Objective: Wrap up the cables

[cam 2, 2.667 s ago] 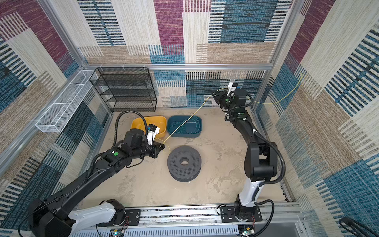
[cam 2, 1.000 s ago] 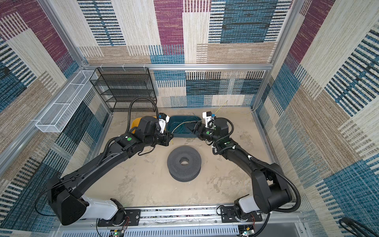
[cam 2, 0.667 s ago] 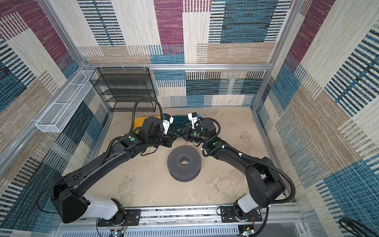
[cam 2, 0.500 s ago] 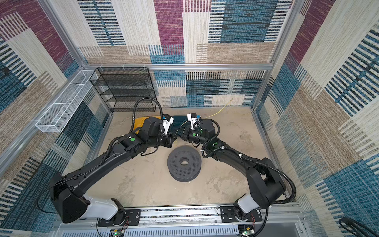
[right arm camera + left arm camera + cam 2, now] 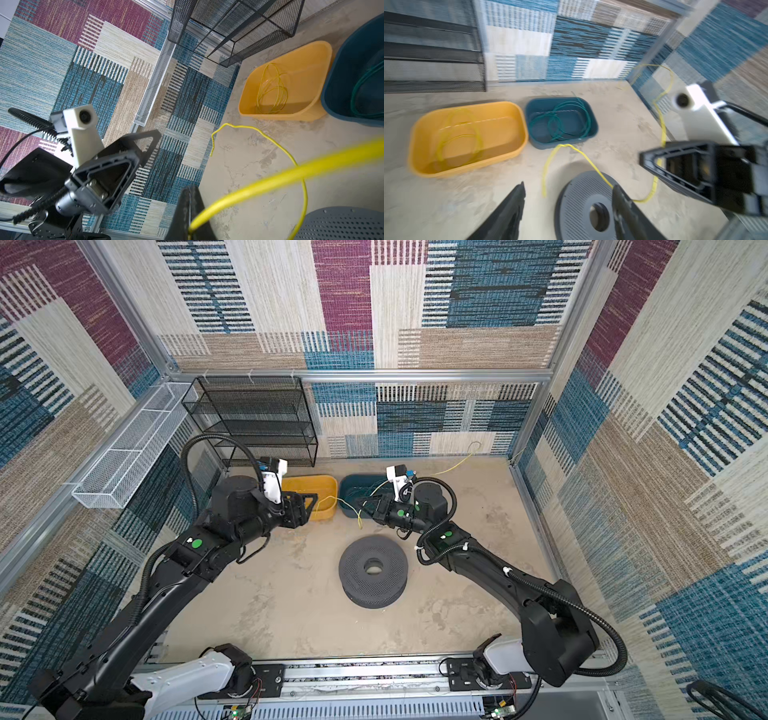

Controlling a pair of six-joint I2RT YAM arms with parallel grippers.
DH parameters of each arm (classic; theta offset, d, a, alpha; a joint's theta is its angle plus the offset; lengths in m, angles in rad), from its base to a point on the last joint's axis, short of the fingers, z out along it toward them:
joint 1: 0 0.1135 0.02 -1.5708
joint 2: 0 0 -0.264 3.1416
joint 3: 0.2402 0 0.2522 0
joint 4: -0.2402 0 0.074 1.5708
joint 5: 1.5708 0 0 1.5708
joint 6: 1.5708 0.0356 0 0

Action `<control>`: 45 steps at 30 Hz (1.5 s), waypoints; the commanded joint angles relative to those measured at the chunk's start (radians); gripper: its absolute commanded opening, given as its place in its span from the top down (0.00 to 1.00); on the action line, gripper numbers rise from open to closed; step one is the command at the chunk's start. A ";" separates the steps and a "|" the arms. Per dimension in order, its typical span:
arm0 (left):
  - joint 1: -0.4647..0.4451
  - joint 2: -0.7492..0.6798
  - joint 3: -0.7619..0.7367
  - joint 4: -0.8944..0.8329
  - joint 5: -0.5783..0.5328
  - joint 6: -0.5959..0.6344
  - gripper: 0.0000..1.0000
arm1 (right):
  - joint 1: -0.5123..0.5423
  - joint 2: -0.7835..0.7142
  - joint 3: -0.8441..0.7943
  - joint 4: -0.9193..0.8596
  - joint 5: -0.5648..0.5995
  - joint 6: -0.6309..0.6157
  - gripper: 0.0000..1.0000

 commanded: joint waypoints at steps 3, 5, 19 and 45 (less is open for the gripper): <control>0.070 0.154 0.143 -0.173 0.112 0.104 0.29 | 0.007 -0.020 -0.008 -0.003 -0.041 -0.026 1.00; 0.072 0.227 0.197 -0.213 0.175 0.133 0.29 | 0.008 -0.028 -0.010 -0.007 -0.047 -0.032 1.00; 0.071 0.374 0.206 -0.226 0.363 0.170 0.70 | 0.009 -0.063 -0.043 -0.009 -0.049 -0.041 1.00; 0.071 0.040 -0.114 -0.127 0.312 0.059 1.00 | -0.331 0.116 0.217 0.110 -0.002 0.036 1.00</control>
